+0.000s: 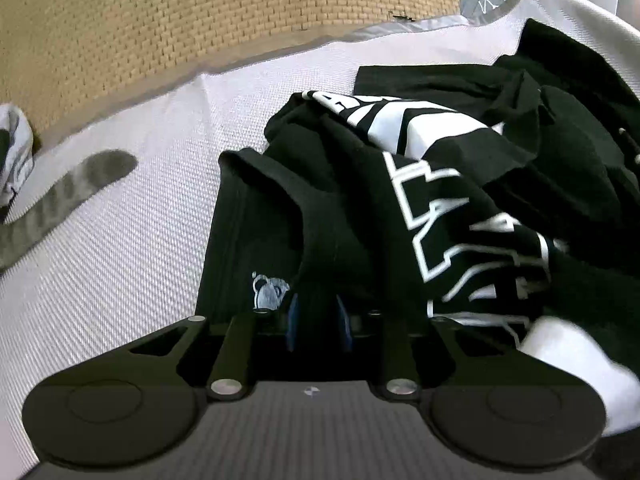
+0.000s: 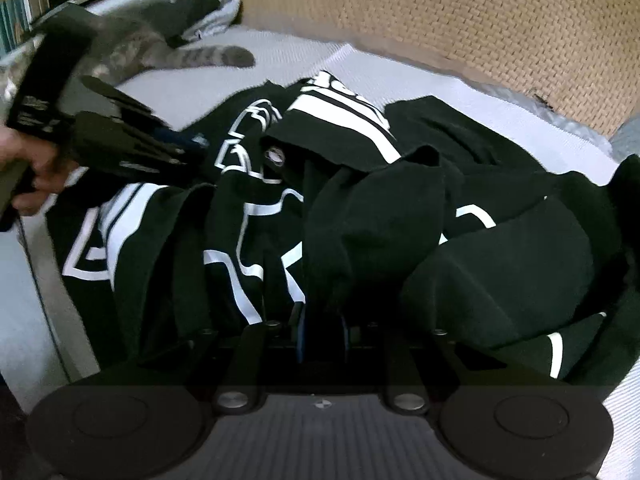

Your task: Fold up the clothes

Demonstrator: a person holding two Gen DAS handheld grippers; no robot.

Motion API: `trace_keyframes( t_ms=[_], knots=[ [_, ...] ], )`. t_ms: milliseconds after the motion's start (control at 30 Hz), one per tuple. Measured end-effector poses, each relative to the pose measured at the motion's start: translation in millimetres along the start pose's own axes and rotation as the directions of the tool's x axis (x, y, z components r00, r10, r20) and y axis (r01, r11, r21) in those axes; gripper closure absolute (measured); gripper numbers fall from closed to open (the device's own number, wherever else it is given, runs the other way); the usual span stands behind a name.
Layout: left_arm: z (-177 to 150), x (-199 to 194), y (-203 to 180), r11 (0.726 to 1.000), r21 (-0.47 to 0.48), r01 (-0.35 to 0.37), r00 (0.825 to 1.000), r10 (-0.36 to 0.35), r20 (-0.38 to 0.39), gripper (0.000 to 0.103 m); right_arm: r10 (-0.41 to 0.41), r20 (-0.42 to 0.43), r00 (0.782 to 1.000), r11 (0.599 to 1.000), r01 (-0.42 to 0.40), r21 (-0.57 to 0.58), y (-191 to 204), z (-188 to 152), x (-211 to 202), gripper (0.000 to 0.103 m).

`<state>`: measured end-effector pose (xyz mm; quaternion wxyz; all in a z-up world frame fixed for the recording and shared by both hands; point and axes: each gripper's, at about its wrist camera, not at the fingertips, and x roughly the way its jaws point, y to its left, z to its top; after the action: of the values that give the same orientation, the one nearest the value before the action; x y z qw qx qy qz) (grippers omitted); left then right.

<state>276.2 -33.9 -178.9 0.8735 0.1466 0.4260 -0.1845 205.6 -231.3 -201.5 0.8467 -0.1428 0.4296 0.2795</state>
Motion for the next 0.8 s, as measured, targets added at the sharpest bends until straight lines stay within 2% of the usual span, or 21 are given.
trace_keyframes(
  t_ms=[367,600,800],
  knots=[
    [24,16,-6,0.999,0.032,-0.006,0.999,0.008,-0.042,0.08,0.106,0.12,0.987,0.985,-0.121,0.123,5,-8,1,0.079],
    [34,20,-12,0.994,0.109,0.006,0.999,-0.002,-0.043,0.08,0.177,0.166,0.97,0.965,-0.205,0.166,12,-7,8,0.077],
    [39,23,-21,0.991,0.134,0.002,1.0,0.0,-0.02,0.081,0.203,0.216,0.955,0.946,-0.248,0.209,14,-10,12,0.077]
  ],
)
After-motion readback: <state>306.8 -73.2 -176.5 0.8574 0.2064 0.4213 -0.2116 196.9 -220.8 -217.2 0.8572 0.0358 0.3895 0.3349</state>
